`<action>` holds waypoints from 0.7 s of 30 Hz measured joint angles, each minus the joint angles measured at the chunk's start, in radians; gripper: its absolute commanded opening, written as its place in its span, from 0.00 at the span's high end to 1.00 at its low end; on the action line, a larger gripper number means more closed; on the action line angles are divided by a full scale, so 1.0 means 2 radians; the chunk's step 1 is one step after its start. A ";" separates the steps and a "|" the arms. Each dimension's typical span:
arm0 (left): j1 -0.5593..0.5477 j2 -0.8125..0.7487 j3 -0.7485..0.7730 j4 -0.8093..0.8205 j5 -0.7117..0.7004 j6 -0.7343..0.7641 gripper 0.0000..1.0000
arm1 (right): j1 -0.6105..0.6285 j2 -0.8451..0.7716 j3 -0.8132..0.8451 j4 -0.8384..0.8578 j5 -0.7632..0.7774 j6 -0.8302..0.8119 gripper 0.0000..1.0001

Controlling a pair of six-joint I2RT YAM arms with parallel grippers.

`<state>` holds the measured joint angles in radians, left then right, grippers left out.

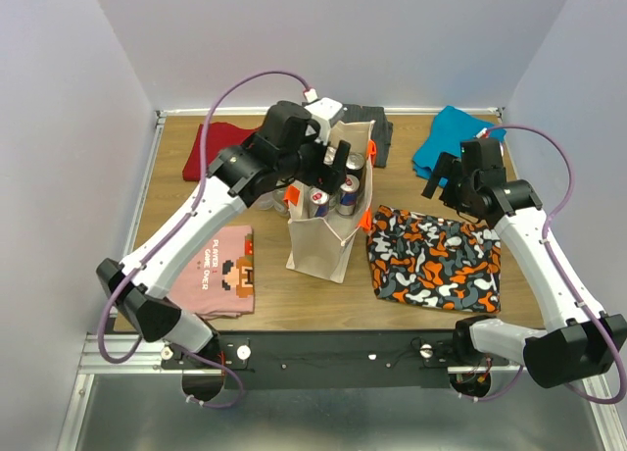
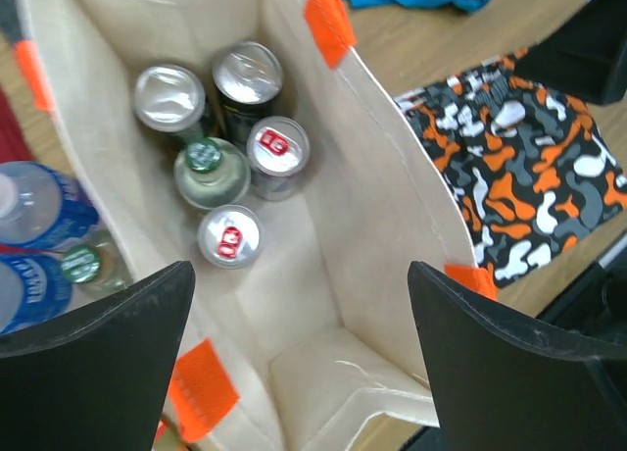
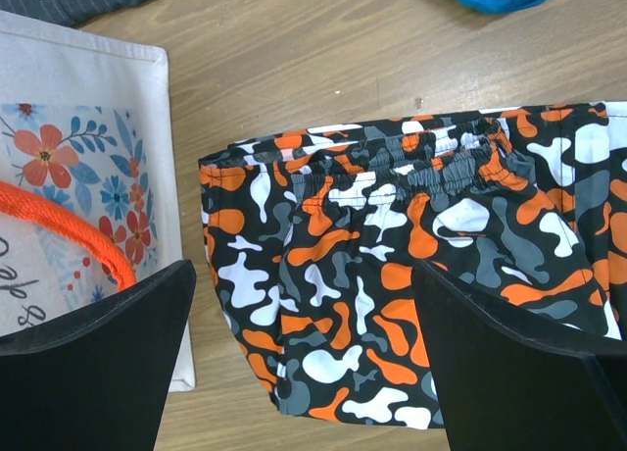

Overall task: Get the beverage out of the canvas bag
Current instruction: Take out the drink from the canvas bag.

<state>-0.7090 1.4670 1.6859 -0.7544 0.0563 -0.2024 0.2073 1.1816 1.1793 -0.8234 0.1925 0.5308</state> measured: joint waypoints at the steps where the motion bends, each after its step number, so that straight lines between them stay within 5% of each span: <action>1: -0.005 0.009 0.004 -0.004 0.005 0.000 0.01 | 0.000 0.000 0.000 0.001 0.000 0.000 0.00; 21: -0.020 0.145 0.130 -0.083 -0.011 0.007 0.01 | 0.000 0.000 0.001 0.007 0.010 -0.004 0.00</action>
<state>-0.7483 1.7569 1.9461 -0.9207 0.0338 -0.1879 0.2073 1.1812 1.1809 -0.8085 0.2119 0.5220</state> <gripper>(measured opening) 0.988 0.998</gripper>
